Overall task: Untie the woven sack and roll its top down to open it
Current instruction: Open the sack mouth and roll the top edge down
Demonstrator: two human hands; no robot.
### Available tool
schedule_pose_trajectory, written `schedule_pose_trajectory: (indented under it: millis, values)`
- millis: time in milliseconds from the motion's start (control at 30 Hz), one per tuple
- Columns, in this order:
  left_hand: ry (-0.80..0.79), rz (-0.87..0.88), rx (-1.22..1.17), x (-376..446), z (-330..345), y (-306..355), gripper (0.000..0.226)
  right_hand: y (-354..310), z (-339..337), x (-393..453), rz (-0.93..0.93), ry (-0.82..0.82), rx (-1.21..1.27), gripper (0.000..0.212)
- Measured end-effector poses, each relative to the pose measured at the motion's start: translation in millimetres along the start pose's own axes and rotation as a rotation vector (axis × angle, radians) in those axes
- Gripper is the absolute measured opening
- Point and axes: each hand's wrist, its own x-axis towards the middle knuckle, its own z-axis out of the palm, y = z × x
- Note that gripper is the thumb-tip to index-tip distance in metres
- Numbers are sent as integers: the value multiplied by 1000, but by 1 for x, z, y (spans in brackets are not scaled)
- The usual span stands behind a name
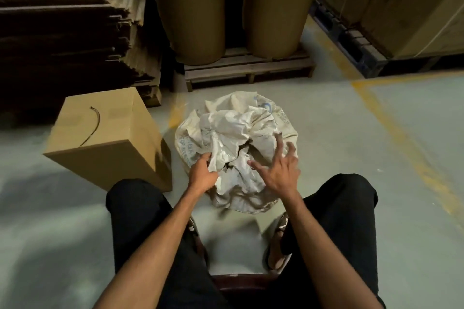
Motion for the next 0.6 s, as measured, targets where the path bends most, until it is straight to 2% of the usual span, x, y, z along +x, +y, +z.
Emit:
schedule_pose_trajectory:
  millis: [67,133,167,233,333,400,467,600]
  values:
    - [-96,81,56,3,-5,-6,64,-11,0,28,-52,-86,-203,94]
    - [-104,124,175,11,-16,-12,70,-10,0,43,-112,-117,-263,66]
    - [-63,133,237,16,-25,-13,72,-3,0,45,-124,-112,-248,55]
    - [87,115,286,31,-48,-16,68,17,1,39,-70,-123,-153,47]
    - [333,69,288,55,-90,-15,56,54,10,14,221,-182,64,35]
    - [433,52,287,68,-111,-14,51,69,19,-4,348,-283,78,34]
    - [527,64,255,76,-120,-4,48,70,29,-12,342,-383,72,36]
    - [726,54,124,81,-121,28,42,54,30,-24,247,-412,50,28]
